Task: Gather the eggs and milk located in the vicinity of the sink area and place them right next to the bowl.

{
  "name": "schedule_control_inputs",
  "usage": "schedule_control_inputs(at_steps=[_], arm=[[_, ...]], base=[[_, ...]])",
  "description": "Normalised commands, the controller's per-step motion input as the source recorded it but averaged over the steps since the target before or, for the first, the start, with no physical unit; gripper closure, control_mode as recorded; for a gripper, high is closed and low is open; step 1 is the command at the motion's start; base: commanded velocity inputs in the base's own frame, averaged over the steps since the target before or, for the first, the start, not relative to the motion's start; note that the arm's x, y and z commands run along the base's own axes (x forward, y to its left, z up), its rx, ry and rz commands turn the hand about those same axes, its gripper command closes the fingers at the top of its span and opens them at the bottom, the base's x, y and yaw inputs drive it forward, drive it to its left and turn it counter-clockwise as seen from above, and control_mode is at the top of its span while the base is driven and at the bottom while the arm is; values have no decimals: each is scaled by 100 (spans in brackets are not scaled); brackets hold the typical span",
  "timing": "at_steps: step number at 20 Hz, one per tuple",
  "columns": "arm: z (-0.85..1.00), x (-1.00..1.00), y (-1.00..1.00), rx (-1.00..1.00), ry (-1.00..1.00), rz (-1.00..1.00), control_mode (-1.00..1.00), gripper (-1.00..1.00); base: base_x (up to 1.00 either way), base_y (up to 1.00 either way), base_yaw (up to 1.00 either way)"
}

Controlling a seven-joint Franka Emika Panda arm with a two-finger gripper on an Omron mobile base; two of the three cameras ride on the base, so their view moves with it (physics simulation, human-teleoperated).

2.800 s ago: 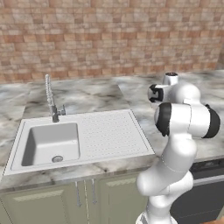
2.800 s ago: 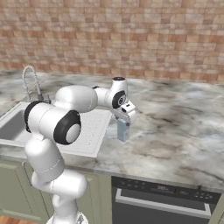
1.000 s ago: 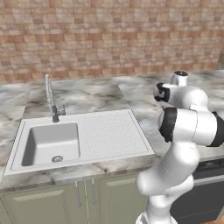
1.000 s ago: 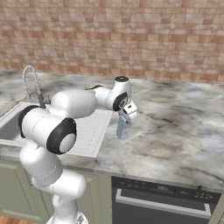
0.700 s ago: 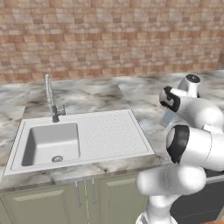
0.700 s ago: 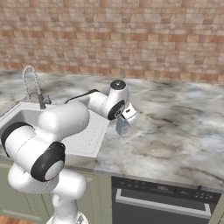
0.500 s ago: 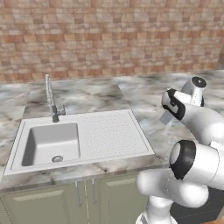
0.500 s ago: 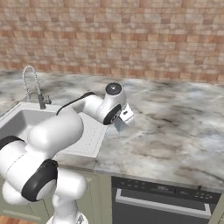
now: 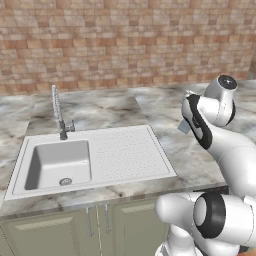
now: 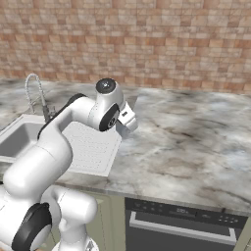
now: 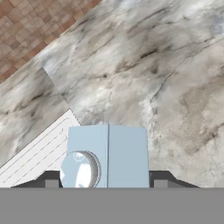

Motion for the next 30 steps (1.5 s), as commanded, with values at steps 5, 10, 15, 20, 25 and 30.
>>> schedule_control_inputs(at_steps=[5,10,15,20,25,30], arm=[[43,-29,48,-11,6,9,-100,100],[0,-45,46,-12,0,19,-100,100],[-4,-44,45,-14,0,28,-100,100],[-2,-19,27,-8,0,31,-100,100],[-3,0,9,-2,2,29,-100,100],[0,0,2,0,18,9,-100,100]], base=[[0,0,0],[0,0,0],[0,0,0],[0,0,0],[0,0,0],[0,0,0]])
